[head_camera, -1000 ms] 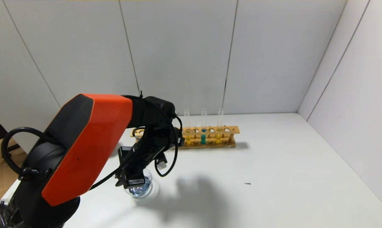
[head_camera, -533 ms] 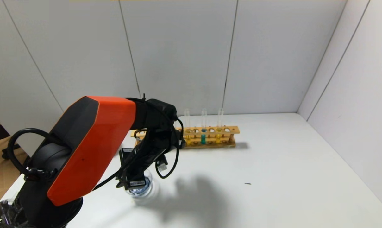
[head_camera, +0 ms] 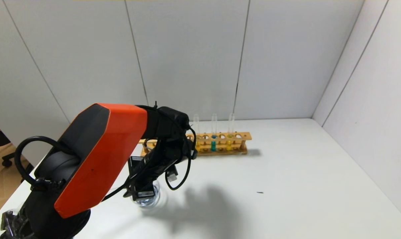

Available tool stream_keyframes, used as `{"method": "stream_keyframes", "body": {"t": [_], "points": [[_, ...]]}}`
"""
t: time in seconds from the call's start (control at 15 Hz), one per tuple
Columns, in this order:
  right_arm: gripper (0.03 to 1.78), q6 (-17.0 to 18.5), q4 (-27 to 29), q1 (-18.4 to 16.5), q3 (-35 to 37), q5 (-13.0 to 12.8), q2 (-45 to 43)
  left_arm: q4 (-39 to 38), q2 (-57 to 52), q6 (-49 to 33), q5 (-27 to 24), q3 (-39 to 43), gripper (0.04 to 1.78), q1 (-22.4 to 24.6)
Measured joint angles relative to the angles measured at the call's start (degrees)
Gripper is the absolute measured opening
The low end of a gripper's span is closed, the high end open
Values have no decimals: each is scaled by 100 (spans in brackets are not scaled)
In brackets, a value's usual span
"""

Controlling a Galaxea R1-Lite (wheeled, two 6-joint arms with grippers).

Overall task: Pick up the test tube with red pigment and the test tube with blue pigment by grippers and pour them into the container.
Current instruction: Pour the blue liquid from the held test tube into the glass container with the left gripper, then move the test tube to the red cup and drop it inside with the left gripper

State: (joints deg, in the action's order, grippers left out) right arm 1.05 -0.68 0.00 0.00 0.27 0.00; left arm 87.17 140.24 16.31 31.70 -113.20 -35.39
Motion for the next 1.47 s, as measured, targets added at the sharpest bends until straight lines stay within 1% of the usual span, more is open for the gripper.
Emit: {"method": "stream_keyframes", "body": {"t": [0.6, 0.73, 0.93, 1.2, 1.47], "points": [[171, 0, 2, 0, 0, 0, 0, 0, -112, -339, -41, -16, 31, -27], [171, 0, 2, 2, 0, 0, 0, 1, -267, -603, -69, -27, 31, -30], [171, -1, 2, 2, 0, 0, 0, 1, -516, -1248, -419, -9, 31, -38], [171, 0, 2, 0, 0, 2, 0, 1, -774, -1961, -496, 133, 31, -121], [171, 0, 2, 0, 0, 0, 0, 1, -951, -2036, -500, 430, 31, -218]]}}
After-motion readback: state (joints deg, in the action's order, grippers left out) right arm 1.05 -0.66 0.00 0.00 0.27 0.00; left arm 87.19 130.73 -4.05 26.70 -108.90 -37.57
